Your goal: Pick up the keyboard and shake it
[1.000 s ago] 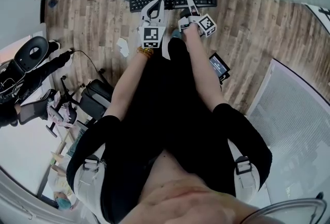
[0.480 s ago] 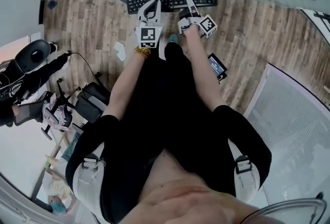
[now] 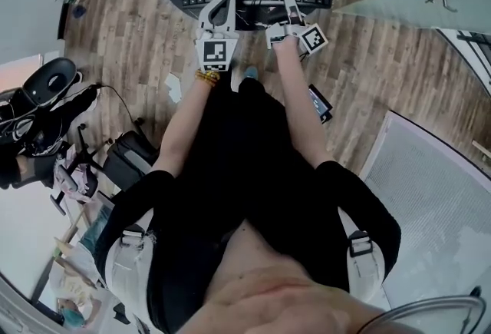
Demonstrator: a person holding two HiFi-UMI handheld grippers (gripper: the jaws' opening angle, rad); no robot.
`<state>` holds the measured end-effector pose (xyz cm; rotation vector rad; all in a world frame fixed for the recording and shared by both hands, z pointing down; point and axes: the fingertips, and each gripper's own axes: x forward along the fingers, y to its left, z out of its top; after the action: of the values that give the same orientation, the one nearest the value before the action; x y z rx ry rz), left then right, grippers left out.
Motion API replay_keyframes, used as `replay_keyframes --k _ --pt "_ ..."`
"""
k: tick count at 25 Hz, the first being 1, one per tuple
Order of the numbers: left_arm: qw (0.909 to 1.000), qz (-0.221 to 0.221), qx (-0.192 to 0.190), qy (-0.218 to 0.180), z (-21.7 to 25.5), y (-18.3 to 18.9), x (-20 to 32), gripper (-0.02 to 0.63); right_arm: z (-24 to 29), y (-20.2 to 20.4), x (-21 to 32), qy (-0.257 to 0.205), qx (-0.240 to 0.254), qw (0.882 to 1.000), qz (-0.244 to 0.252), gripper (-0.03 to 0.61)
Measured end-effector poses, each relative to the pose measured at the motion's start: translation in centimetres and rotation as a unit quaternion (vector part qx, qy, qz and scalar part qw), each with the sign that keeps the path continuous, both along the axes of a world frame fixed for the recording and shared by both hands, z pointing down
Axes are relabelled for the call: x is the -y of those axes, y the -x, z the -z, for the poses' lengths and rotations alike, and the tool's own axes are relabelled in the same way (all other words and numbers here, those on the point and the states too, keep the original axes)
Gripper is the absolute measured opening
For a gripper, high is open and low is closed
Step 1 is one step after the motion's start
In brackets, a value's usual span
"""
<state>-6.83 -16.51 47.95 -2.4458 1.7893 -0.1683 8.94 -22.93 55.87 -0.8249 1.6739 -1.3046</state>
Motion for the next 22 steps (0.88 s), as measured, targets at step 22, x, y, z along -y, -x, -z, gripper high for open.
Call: replay_keyframes --k 22 --pt "0.9996 0.02 -0.012 -0.018 1.7 1.9 1.9 0.014 12.0 0.3 4.1 -0.172 -0.459 0.872 -0.014 0.072"
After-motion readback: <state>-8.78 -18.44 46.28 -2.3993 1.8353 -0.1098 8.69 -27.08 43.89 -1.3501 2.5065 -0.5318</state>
